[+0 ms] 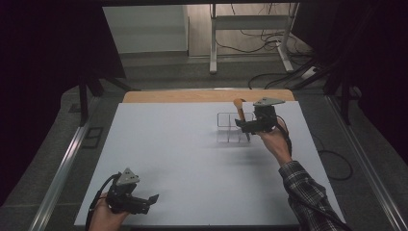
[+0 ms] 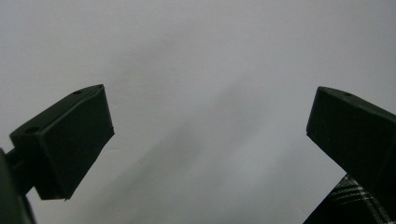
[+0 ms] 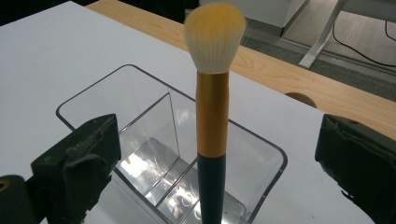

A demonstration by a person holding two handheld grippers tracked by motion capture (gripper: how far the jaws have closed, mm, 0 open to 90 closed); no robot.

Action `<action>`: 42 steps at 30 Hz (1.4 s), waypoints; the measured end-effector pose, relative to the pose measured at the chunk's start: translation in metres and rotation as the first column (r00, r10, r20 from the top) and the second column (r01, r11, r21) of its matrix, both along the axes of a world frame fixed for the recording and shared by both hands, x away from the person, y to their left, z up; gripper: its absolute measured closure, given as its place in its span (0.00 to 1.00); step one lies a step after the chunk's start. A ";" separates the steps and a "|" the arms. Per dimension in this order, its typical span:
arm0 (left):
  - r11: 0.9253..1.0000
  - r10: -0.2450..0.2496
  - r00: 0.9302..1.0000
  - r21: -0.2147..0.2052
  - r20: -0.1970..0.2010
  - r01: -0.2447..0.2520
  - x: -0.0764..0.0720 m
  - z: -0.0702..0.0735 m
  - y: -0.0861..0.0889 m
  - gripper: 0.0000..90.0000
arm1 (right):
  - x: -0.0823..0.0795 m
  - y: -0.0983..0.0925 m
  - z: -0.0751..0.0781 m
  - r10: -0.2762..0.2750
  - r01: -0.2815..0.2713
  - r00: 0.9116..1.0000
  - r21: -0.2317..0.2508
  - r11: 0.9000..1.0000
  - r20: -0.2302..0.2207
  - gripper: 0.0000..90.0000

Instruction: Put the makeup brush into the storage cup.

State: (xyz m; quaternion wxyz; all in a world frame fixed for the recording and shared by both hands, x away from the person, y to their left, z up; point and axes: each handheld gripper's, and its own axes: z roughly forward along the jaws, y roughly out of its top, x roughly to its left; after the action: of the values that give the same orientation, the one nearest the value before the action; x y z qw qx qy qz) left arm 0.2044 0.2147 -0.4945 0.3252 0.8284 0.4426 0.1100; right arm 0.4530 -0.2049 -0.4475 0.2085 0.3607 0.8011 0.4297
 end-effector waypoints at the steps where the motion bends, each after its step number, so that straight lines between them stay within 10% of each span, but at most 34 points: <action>1: 1.000 0.000 1.000 0.000 0.000 0.000 0.000 0.000 0.000 0.01 | 0.000 0.000 0.000 0.002 -0.002 1.000 -0.002 1.000 -0.003 0.01; 42: 0.999 0.003 0.999 -0.051 0.035 -0.001 -0.002 0.004 0.004 0.01 | -0.016 0.004 0.005 0.067 -0.069 0.997 -0.033 0.997 -0.046 0.01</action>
State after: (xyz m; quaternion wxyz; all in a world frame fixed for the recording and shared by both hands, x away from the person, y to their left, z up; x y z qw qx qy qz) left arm 0.2027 0.2186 -0.4905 0.3538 0.8174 0.4403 0.1132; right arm 0.4367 -0.2014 -0.4423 0.1818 0.3391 0.8248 0.4143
